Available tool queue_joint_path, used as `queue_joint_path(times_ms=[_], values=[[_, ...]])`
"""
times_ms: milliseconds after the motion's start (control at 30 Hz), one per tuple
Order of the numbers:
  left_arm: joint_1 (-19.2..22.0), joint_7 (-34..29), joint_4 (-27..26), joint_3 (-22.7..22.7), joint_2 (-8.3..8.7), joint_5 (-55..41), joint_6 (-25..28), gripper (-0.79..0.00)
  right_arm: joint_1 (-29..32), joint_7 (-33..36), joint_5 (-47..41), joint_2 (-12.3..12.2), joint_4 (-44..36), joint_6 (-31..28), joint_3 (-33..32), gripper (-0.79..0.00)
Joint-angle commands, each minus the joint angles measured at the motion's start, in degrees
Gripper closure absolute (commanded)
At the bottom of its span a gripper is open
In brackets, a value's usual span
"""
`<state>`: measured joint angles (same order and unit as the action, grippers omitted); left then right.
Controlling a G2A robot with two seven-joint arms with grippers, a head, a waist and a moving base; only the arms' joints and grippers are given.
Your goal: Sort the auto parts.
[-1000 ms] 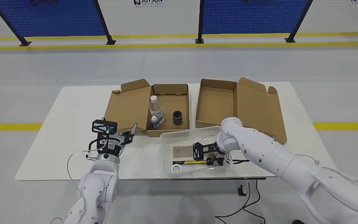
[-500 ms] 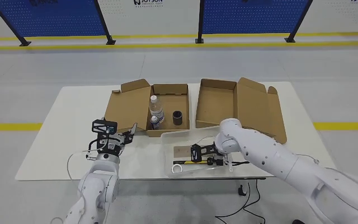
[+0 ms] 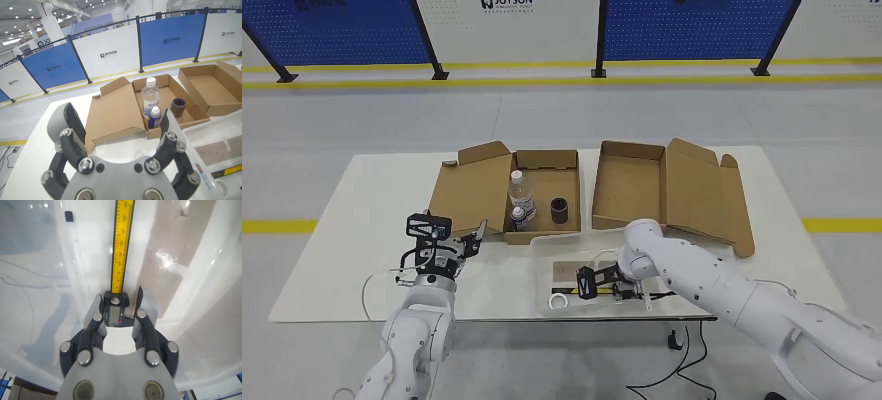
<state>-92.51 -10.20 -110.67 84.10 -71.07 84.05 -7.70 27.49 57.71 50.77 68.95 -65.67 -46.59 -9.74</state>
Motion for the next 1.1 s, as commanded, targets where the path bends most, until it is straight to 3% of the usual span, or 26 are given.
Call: queue_joint_path(times_ms=[0,200,300,367,400,700,1067], values=[[0.0,0.0,0.0,0.0,0.0,0.0,0.0,-0.785,0.15,-0.39,0.41,0.49,0.96,-0.39,0.0,-0.363],[0.0,0.0,0.0,0.0,0.0,0.0,0.0,-0.785,0.38,-1.44,1.11,1.64,3.08,-1.44,0.0,-0.363],[0.0,0.0,0.0,0.0,0.0,0.0,0.0,-0.785,0.38,-2.11,1.32,2.09,4.12,-2.11,0.0,-0.231],[0.0,0.0,0.0,0.0,0.0,0.0,0.0,-0.785,0.35,-2.41,1.31,2.33,4.71,-2.41,0.0,-0.012],[0.0,0.0,0.0,0.0,0.0,0.0,0.0,-0.785,0.26,-2.5,1.26,2.41,4.97,-2.5,0.0,0.0],[0.0,0.0,0.0,0.0,0.0,0.0,0.0,-0.785,-2.1,-2.46,-3.2,1.78,5.23,-2.44,0.0,0.0],[0.0,0.0,0.0,0.0,0.0,0.0,0.0,-0.785,-4.97,1.39,-9.32,-1.94,-3.3,1.41,-0.93,0.0]])
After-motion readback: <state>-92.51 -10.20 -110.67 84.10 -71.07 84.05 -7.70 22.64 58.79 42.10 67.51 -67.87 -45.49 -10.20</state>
